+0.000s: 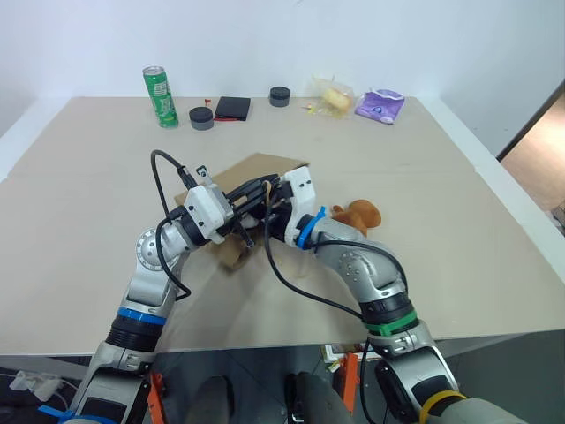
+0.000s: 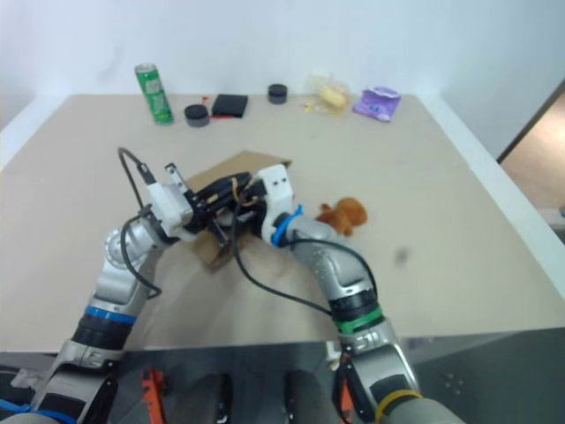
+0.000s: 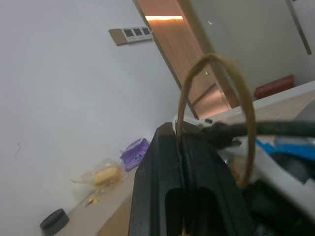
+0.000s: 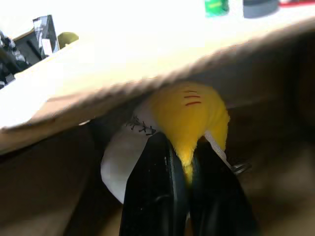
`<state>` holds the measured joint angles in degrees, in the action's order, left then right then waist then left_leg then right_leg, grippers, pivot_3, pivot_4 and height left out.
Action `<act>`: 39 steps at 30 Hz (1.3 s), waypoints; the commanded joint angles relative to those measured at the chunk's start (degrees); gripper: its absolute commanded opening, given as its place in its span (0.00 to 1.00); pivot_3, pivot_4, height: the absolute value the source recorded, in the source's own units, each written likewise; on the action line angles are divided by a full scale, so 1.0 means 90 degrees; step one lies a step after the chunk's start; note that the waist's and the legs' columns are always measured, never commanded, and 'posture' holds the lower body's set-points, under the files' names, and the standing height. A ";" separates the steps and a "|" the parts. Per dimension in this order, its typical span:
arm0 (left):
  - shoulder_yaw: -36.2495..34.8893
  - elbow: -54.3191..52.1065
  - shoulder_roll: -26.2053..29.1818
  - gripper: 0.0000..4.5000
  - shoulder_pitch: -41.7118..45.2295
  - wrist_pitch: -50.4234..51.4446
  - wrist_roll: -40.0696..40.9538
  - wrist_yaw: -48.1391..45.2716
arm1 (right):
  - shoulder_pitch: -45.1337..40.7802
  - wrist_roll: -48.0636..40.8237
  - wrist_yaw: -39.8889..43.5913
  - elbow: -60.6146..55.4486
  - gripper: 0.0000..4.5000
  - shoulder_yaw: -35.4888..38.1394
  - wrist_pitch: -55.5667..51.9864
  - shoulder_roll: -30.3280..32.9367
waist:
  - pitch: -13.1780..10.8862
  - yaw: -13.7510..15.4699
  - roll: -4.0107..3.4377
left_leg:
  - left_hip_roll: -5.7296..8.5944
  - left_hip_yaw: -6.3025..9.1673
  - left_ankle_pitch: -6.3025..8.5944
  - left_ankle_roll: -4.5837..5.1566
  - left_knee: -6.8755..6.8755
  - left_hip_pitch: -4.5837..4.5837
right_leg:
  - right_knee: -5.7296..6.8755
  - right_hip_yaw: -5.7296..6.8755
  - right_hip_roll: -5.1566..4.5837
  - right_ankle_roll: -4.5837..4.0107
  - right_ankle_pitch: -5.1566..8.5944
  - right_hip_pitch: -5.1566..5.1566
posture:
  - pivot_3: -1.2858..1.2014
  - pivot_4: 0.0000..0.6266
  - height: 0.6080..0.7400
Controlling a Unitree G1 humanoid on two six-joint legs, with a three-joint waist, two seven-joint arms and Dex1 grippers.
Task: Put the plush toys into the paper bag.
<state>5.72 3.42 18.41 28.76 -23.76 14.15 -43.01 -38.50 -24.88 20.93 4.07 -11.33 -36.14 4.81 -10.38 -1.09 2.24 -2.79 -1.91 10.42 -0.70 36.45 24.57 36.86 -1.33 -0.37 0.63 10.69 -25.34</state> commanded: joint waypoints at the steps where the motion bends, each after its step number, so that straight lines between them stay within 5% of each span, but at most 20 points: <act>1: -0.0139 -0.0312 0.0022 0.00 0.0047 -0.0016 0.0034 0.0079 | 0.0245 -0.0075 0.0307 -0.0661 0.20 0.0144 0.0194 0.0068 | 0.0000 -0.0001 0.0000 | 0.0002 0.0000 0.0000 0.0000 0.0000 0.0001 | -0.0001 -0.0001 -0.0002 0.0000 0.0000 0.0000 | 0.52 0.24 1.00; 3: -0.0166 -0.0333 0.0042 0.00 0.0018 -0.0015 0.0037 0.0090 | 0.0541 -0.0230 0.0487 -0.1259 0.37 0.0269 -0.0015 0.0336 | 0.0000 -0.0001 0.0000 | 0.0005 -0.0001 0.0000 -0.0001 0.0000 0.0004 | -0.0003 -0.0002 -0.0007 0.0001 0.0001 0.0000 | 0.52 0.24 1.00; 8: -0.0231 -0.0331 0.0055 0.00 -0.0011 -0.0021 0.0027 0.0111 | 0.1199 -0.0656 0.0801 -0.2483 0.98 0.0885 -0.0499 0.1298 | 0.0000 -0.0008 0.0000 | 0.0006 -0.0002 0.0000 -0.0001 0.0003 0.0001 | -0.0003 -0.0003 -0.0009 0.0001 0.0001 0.0001 | 0.52 0.24 1.00; 11: -0.0243 -0.0341 0.0047 0.00 -0.0028 -0.0019 0.0030 0.0106 | 0.1529 -0.1320 0.1094 -0.3127 0.99 0.1593 -0.0890 0.1931 | 0.0000 -0.0008 0.0000 | 0.0004 0.0002 0.0000 -0.0001 0.0003 -0.0003 | -0.0001 0.0000 -0.0006 -0.0001 0.0002 0.0003 | 0.52 0.24 1.00; 15: -0.0257 -0.0291 0.0045 0.00 -0.0008 -0.0044 0.0050 0.0057 | 0.1495 -0.1004 0.0578 -0.2495 0.99 0.2405 -0.0967 0.2548 | 0.0000 -0.0030 -0.0001 | 0.0002 -0.0003 0.0000 -0.0001 0.0003 -0.0016 | 0.0000 -0.0005 -0.0001 -0.0016 0.0009 0.0007 | 0.52 0.24 1.00; 23: -0.0235 -0.0197 -0.0006 0.00 0.0077 -0.0103 0.0085 -0.0023 | 0.0928 0.0425 -0.0508 -0.0022 0.99 0.2134 -0.0645 0.2445 | -0.0001 -0.0028 -0.0002 | 0.0004 -0.0024 -0.0002 0.0003 -0.0001 -0.0027 | 0.0001 -0.0034 0.0006 -0.0008 -0.0007 0.0008 | 0.52 0.24 1.00; 26: -0.0235 -0.0191 -0.0012 0.00 0.0092 -0.0117 0.0074 -0.0028 | 0.0863 0.0464 -0.0467 0.0321 0.86 0.2176 -0.0435 0.2216 | 0.0001 -0.0031 0.0001 | 0.0004 -0.0028 0.0001 0.0007 -0.0003 -0.0028 | 0.0001 -0.0039 0.0009 -0.0002 -0.0007 0.0008 | 0.52 0.24 1.00; 30: -0.0258 -0.0215 0.0006 0.00 0.0080 -0.0120 0.0066 -0.0022 | 0.0938 0.0278 -0.0224 0.0142 0.43 0.2373 -0.0485 0.2151 | 0.0001 -0.0027 0.0001 | 0.0004 -0.0028 0.0000 0.0007 -0.0002 -0.0030 | 0.0001 -0.0040 0.0008 -0.0001 -0.0008 0.0010 | 0.52 0.24 1.00; 35: -0.0269 -0.0267 0.0021 0.00 0.0043 -0.0108 0.0059 0.0002 | 0.1090 -0.0476 0.0244 -0.0401 0.05 0.2888 -0.0717 0.2141 | 0.0001 -0.0024 0.0000 | 0.0005 -0.0032 0.0000 0.0007 0.0001 -0.0029 | 0.0001 -0.0046 0.0006 -0.0003 -0.0007 0.0011 | 0.52 0.24 1.00; 39: -0.0271 -0.0294 0.0018 0.00 0.0028 -0.0094 0.0064 0.0018 | 0.1265 -0.1879 0.0902 -0.1776 0.00 0.3142 -0.1328 0.2089 | -0.0004 -0.0036 -0.0007 | 0.0003 -0.0032 0.0001 0.0007 -0.0003 -0.0027 | 0.0001 -0.0047 0.0010 0.0002 -0.0009 0.0005 | 0.52 0.24 1.00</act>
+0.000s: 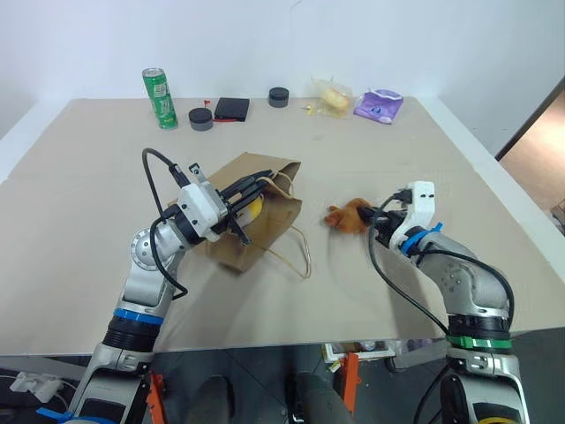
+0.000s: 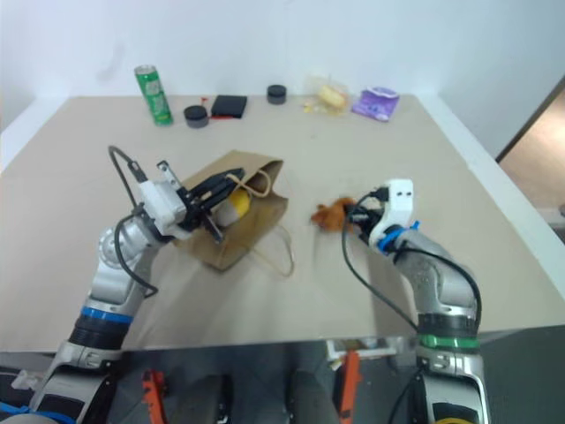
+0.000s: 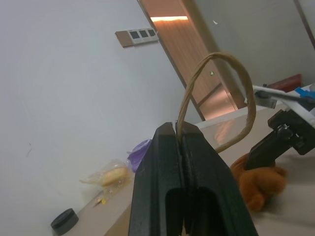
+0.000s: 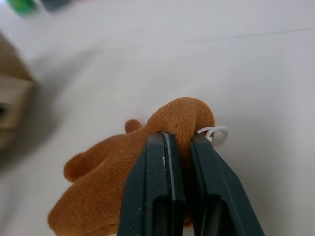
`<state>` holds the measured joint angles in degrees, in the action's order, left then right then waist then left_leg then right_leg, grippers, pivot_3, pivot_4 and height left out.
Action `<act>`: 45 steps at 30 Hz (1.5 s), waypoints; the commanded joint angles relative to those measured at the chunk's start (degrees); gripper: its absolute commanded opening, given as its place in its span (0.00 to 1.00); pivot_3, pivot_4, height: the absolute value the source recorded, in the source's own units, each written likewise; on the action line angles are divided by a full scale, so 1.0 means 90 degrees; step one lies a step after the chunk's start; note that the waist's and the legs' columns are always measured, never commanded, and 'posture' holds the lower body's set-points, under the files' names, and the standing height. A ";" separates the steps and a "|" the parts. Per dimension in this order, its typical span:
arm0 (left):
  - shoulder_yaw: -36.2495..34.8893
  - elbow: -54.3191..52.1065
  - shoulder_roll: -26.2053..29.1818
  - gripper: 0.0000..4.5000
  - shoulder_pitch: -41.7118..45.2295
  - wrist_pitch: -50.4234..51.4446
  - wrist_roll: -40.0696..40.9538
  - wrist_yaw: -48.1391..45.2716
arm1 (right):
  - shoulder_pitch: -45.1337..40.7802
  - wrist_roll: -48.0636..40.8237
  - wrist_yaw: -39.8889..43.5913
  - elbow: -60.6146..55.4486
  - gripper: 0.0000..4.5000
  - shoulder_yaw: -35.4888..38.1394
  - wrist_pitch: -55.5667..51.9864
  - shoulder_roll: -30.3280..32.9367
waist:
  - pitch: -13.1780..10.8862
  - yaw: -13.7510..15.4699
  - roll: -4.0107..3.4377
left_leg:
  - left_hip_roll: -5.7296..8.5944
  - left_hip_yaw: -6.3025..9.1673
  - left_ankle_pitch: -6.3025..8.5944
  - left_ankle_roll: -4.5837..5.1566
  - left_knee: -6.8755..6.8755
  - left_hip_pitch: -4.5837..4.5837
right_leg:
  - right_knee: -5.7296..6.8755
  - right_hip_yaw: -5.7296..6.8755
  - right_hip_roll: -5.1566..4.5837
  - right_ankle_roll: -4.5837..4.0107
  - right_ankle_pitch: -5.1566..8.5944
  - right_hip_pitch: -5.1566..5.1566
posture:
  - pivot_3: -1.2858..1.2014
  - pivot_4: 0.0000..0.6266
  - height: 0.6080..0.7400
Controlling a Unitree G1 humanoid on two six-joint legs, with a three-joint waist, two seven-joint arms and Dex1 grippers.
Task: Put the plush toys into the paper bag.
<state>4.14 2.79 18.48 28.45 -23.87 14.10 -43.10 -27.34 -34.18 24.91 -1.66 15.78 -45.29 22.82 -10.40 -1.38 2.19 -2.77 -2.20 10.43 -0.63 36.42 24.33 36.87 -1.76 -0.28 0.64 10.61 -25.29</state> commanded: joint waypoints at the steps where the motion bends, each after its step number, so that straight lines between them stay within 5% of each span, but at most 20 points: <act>1: -0.0093 -0.0230 0.0008 0.00 0.0061 -0.0078 0.0072 0.0029 | 0.0086 -0.1027 0.0528 -0.1418 0.00 0.0047 -0.0443 0.0097 | -0.0001 -0.0004 -0.0002 | -0.0002 0.0000 0.0001 0.0002 -0.0001 0.0000 | 0.0000 -0.0001 0.0002 0.0000 0.0000 -0.0001 | 0.52 0.24 1.00; 8: -0.0066 -0.0173 -0.0036 0.00 0.0103 -0.0095 0.0068 0.0027 | -0.0035 -0.1299 -0.0034 -0.1933 0.00 -0.0982 -0.0929 -0.0747 | -0.0001 -0.0004 -0.0002 | -0.0013 0.0003 0.0003 0.0006 -0.0001 -0.0006 | 0.0001 0.0002 0.0013 -0.0018 0.0006 0.0000 | 0.52 0.24 1.00; 19: -0.0040 -0.0126 -0.0176 0.00 0.0148 -0.0116 0.0003 0.0069 | -0.1181 0.0816 -0.0580 0.0640 0.00 -0.2702 0.0835 -0.2636 | 0.0000 0.0002 -0.0001 | -0.0012 0.0003 0.0003 0.0006 0.0001 0.0005 | 0.0003 0.0007 0.0012 -0.0012 0.0003 -0.0003 | 0.52 0.24 1.00; 23: -0.0081 -0.0162 -0.0164 0.00 0.0111 -0.0103 -0.0012 0.0125 | -0.0839 0.0966 -0.0196 0.0161 0.00 -0.2811 0.1068 -0.2361 | 0.0000 0.0007 -0.0001 | -0.0001 0.0002 0.0005 0.0003 0.0001 0.0017 | 0.0000 0.0006 -0.0004 -0.0003 0.0008 -0.0009 | 0.52 0.24 1.00; 32: -0.0089 -0.0233 -0.0144 0.00 0.0041 -0.0055 -0.0003 0.0182 | -0.0011 0.0175 0.0420 -0.1717 0.86 -0.2160 0.0476 -0.1298 | 0.0000 0.0005 -0.0001 | -0.0008 0.0006 0.0005 0.0003 0.0002 0.0009 | 0.0004 0.0011 0.0004 -0.0003 0.0008 -0.0007 | 0.52 0.24 1.00; 34: -0.0084 -0.0226 -0.0133 0.00 0.0042 -0.0057 -0.0005 0.0188 | 0.0186 0.0132 0.0544 -0.2047 0.95 -0.2021 0.0375 -0.0909 | 0.0000 0.0004 -0.0001 | -0.0011 0.0006 0.0005 0.0003 0.0001 0.0004 | 0.0004 0.0010 0.0009 -0.0004 0.0009 -0.0006 | 0.52 0.24 1.00; 38: -0.0090 -0.0199 -0.0112 0.00 0.0057 -0.0061 0.0013 0.0162 | 0.0710 0.0051 0.1064 -0.2841 0.95 -0.1973 0.0328 0.0035 | 0.0000 0.0013 0.0000 | -0.0007 0.0007 0.0005 0.0003 0.0000 0.0006 | 0.0007 0.0011 0.0005 -0.0012 0.0014 -0.0005 | 0.52 0.24 1.00; 45: -0.0104 -0.0071 -0.0077 0.00 0.0154 -0.0045 0.0069 0.0071 | 0.1673 0.1743 0.1576 -0.3096 0.95 -0.3137 0.1458 0.1593 | 0.0000 0.0000 0.0003 | 0.0000 0.0005 0.0007 0.0000 0.0000 -0.0002 | 0.0005 0.0009 -0.0001 -0.0037 0.0032 -0.0002 | 0.52 0.24 1.00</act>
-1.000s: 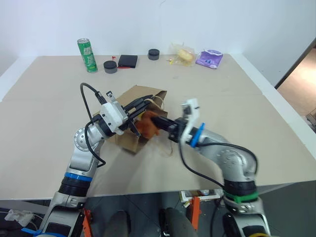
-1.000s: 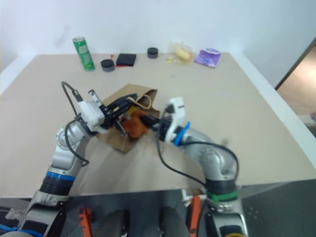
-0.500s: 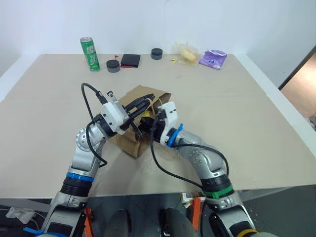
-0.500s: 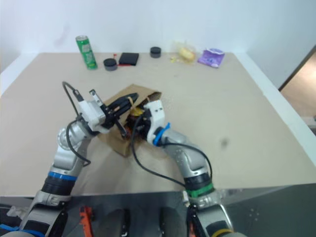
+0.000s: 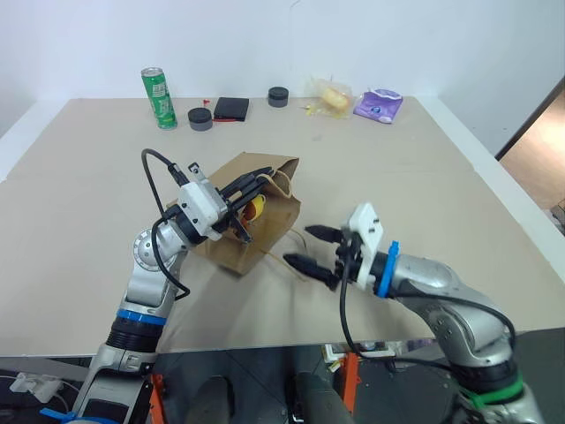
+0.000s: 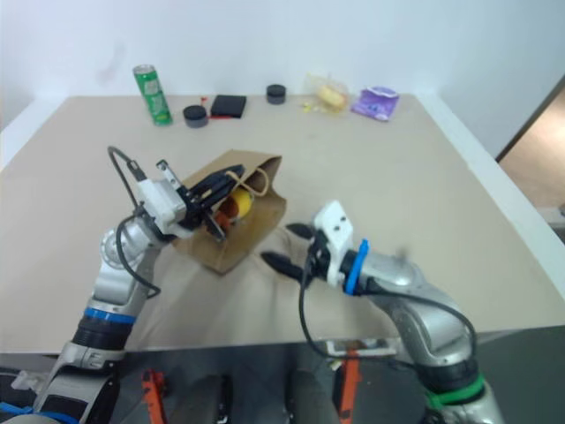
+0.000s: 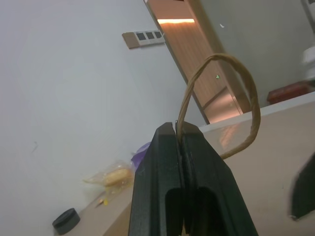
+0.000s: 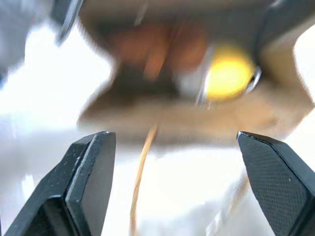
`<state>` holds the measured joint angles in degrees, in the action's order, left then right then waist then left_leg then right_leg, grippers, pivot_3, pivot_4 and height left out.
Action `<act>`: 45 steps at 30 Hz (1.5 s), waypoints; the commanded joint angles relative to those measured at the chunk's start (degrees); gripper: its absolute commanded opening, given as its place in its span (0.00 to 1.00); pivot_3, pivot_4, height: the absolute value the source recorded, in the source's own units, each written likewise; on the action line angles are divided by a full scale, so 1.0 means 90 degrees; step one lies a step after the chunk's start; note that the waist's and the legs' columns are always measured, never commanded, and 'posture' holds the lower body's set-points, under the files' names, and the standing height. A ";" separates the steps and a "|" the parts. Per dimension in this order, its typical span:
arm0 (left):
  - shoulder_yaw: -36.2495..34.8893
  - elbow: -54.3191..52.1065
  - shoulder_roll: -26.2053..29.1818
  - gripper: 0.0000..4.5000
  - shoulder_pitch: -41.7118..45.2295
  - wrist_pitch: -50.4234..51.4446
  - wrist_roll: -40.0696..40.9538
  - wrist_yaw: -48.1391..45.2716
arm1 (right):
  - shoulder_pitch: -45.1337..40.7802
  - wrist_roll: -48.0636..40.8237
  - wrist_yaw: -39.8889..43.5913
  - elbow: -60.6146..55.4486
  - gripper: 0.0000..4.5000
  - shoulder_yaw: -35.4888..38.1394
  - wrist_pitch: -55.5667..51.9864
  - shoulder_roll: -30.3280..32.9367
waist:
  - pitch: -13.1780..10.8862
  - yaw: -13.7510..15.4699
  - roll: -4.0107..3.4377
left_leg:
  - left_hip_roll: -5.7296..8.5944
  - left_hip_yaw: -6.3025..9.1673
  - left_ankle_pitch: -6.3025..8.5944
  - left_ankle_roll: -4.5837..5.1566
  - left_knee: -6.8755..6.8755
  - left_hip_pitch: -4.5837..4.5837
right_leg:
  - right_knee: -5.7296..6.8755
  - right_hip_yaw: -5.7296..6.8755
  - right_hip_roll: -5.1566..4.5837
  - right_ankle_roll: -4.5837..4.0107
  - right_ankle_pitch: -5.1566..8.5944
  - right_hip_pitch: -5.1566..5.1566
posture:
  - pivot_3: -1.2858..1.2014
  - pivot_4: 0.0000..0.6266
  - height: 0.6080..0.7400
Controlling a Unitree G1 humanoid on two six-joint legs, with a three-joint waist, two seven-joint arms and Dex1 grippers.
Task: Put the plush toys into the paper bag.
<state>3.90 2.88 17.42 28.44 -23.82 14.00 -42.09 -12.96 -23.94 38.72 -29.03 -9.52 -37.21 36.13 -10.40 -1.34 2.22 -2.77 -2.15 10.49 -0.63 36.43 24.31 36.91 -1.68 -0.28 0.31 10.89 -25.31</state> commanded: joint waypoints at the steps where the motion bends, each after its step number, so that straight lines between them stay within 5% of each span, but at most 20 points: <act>1: -0.0077 -0.0066 0.0040 0.00 0.0172 -0.0046 0.0084 -0.0050 | 0.0128 0.0817 0.0022 0.0045 0.95 -0.0450 0.0728 0.0151 | 0.0000 -0.0007 0.0000 | 0.0000 0.0000 0.0000 0.0000 0.0000 -0.0001 | 0.0000 0.0000 0.0001 0.0000 0.0000 -0.0001 | 0.52 0.24 1.00; 9: -0.0076 -0.0078 0.0035 0.00 0.0209 0.0003 0.0086 -0.0110 | 0.0032 0.2698 -0.0719 0.1234 0.90 -0.1007 0.2771 -0.0146 | 0.0002 -0.0003 0.0006 | 0.0004 -0.0002 -0.0001 -0.0002 0.0006 -0.0005 | 0.0000 -0.0004 0.0000 0.0003 -0.0002 0.0003 | 0.52 0.24 1.00; 11: -0.0087 -0.0081 0.0045 0.00 0.0218 0.0005 0.0080 -0.0109 | 0.0023 0.2935 -0.0813 0.1358 0.79 -0.0892 0.3371 -0.0149 | 0.0001 0.0006 0.0006 | 0.0004 0.0000 -0.0001 -0.0002 0.0006 -0.0005 | 0.0000 -0.0003 0.0001 0.0004 -0.0002 0.0003 | 0.52 0.24 1.00; 18: -0.0138 -0.0044 0.0045 0.00 0.0249 0.0041 0.0086 -0.0055 | -0.0272 0.3245 -0.0849 0.1054 0.02 -0.0319 0.4159 -0.0062 | 0.0001 0.0010 0.0007 | 0.0009 -0.0002 -0.0001 -0.0002 0.0005 0.0000 | -0.0001 -0.0006 -0.0003 0.0006 -0.0003 0.0002 | 0.52 0.24 1.00; 30: -0.0527 -0.0109 -0.0110 0.00 0.0466 0.0930 0.0453 0.0481 | -0.2167 0.3081 -0.0742 0.0543 0.02 0.0328 0.3727 -0.0256 | 0.0000 0.0010 0.0007 | 0.0006 0.0000 -0.0001 -0.0002 0.0003 -0.0003 | 0.0000 -0.0004 0.0000 0.0025 -0.0015 0.0003 | 0.52 0.24 1.00; 40: -0.0459 -0.0178 0.0003 0.00 0.0233 0.1795 0.0594 0.0528 | -0.2086 0.3286 -0.0468 0.0788 0.02 0.0099 0.3780 -0.0326 | 0.0000 0.0016 0.0007 | 0.0008 -0.0001 0.0005 -0.0011 0.0001 -0.0001 | 0.0000 -0.0006 -0.0002 0.0029 -0.0011 0.0004 | 0.52 0.24 1.00; 43: -0.0546 -0.0349 0.0046 0.17 0.0189 0.2668 0.1065 0.0484 | -0.2013 0.3128 -0.0324 0.0803 0.22 0.0140 0.3580 -0.0385 | 0.0000 0.0015 0.0007 | 0.0006 0.0000 0.0005 -0.0010 0.0001 -0.0003 | 0.0002 -0.0006 0.0000 0.0029 -0.0011 0.0003 | 0.52 0.24 1.00; 45: -0.0743 -0.0498 0.0092 0.37 0.0275 0.3214 0.1406 0.0600 | -0.2021 0.2907 -0.0359 0.0763 0.41 0.0282 0.3442 -0.0533 | 0.0000 0.0014 0.0007 | 0.0005 0.0000 0.0005 -0.0011 0.0002 -0.0004 | 0.0003 -0.0006 0.0000 0.0029 -0.0011 0.0004 | 0.52 0.24 1.00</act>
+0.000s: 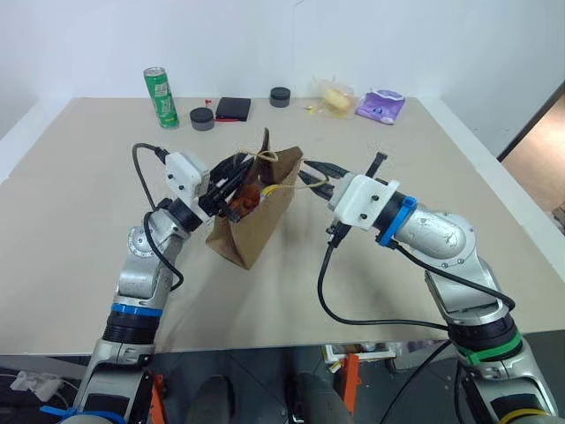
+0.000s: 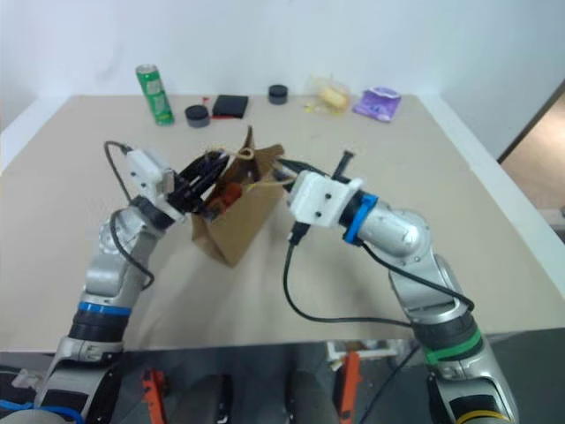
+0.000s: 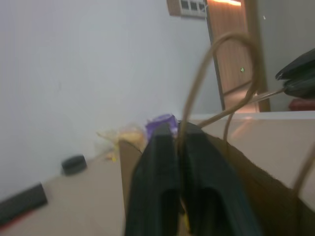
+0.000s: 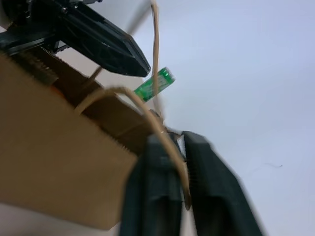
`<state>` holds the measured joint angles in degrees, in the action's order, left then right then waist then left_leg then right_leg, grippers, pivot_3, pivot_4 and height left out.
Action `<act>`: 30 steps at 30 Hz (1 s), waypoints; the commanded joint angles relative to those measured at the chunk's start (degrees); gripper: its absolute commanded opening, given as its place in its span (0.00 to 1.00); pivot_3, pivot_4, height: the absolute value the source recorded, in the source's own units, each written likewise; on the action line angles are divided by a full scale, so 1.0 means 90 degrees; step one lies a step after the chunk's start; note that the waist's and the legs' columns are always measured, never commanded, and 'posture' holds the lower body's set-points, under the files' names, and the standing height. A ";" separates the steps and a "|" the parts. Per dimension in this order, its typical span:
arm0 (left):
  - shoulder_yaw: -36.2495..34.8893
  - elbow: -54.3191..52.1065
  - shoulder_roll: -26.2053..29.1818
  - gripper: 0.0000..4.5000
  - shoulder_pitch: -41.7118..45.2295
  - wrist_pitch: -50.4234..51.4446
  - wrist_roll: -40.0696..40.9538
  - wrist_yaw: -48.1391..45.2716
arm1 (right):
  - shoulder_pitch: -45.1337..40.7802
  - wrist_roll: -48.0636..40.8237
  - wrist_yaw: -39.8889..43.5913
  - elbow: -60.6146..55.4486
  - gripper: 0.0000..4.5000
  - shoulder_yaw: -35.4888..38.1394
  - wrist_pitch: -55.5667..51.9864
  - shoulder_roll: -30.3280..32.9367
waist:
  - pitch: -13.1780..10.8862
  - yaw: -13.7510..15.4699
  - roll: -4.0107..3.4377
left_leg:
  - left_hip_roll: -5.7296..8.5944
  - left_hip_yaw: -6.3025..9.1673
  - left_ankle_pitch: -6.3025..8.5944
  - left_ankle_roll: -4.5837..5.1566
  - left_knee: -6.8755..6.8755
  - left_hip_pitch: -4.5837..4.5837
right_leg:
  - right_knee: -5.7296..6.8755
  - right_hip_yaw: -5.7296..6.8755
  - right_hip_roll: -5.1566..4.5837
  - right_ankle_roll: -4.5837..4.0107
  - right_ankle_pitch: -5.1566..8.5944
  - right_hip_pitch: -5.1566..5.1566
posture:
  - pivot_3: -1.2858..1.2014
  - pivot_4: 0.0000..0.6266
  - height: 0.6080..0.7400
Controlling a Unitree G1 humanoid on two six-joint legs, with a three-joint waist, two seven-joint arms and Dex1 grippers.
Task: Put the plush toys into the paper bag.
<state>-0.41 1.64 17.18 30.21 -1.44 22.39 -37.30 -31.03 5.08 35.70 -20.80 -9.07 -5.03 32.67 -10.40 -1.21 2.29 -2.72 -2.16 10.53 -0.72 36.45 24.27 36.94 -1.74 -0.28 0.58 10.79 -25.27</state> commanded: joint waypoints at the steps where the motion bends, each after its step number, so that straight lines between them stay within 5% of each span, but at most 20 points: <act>1: -0.0353 -0.0425 0.0140 0.46 0.0123 0.0978 0.0619 0.0130 | -0.0028 -0.0407 -0.0053 -0.0174 0.52 0.0303 -0.0188 -0.0213 | 0.0000 -0.0006 0.0000 | -0.0001 0.0000 0.0000 0.0000 0.0000 0.0000 | 0.0000 0.0000 0.0001 0.0000 0.0000 0.0000 | 0.52 0.24 1.00; 6: -0.0705 -0.0972 0.0367 0.97 0.0238 0.2313 0.1483 0.0312 | 0.0079 -0.1081 -0.0180 -0.0332 1.00 0.0662 -0.1016 -0.0574 | 0.0000 -0.0013 0.0000 | -0.0005 0.0005 0.0000 0.0000 0.0000 -0.0001 | 0.0005 0.0002 0.0007 0.0000 0.0000 -0.0001 | 0.52 0.24 1.00; 12: -0.1148 -0.1990 0.0868 0.99 0.0056 0.4030 0.2857 0.0530 | 0.0585 -0.2105 -0.0005 -0.0442 1.00 0.0477 -0.2567 -0.1004 | 0.0000 -0.0013 0.0000 | -0.0005 0.0008 0.0000 0.0000 -0.0001 0.0001 | 0.0005 0.0003 0.0005 -0.0004 0.0002 0.0000 | 0.52 0.24 1.00; 15: -0.1443 -0.2203 0.1242 1.00 -0.0131 0.4468 0.3257 0.0511 | 0.0704 -0.2379 -0.0079 -0.0399 0.80 0.0289 -0.3113 -0.1282 | -0.0001 -0.0052 -0.0001 | -0.0009 0.0008 0.0001 0.0000 -0.0003 0.0000 | 0.0006 0.0003 0.0008 -0.0005 0.0003 -0.0003 | 0.52 0.24 1.00; 19: -0.1613 -0.2314 0.1707 1.00 -0.0425 0.4667 0.3355 0.0299 | 0.0627 -0.2674 -0.0129 -0.0278 0.34 0.0178 -0.3388 -0.1669 | -0.0001 -0.0061 -0.0001 | -0.0013 0.0015 0.0000 0.0000 -0.0002 -0.0005 | 0.0012 0.0009 0.0015 -0.0036 0.0020 -0.0002 | 0.52 0.24 1.00; 23: -0.1770 -0.2403 0.2123 1.00 -0.0842 0.4637 0.3224 0.0112 | 0.0315 -0.2751 -0.0155 -0.0007 0.01 -0.0048 -0.3460 -0.2071 | -0.0001 -0.0093 0.0000 | -0.0015 0.0013 -0.0001 -0.0001 -0.0001 -0.0006 | 0.0012 0.0009 0.0014 -0.0039 0.0020 -0.0004 | 0.52 0.24 1.00; 30: -0.1352 -0.2666 0.2394 1.00 -0.1598 0.4374 0.2693 -0.0194 | -0.0348 -0.2671 -0.0055 0.0952 0.01 -0.0243 -0.3174 -0.2500 | 0.0000 -0.0088 0.0002 | -0.0013 0.0012 0.0002 -0.0006 -0.0004 -0.0002 | 0.0011 0.0010 0.0009 -0.0050 0.0027 -0.0005 | 0.52 0.24 1.00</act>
<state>-13.42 -20.06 39.00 16.10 40.00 48.27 -38.46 -32.08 -18.74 34.81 -13.05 -11.26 -35.51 10.87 -10.40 -2.00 2.31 -2.84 -2.03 10.56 -0.77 36.41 24.26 37.04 -1.63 -0.20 0.11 11.05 -25.31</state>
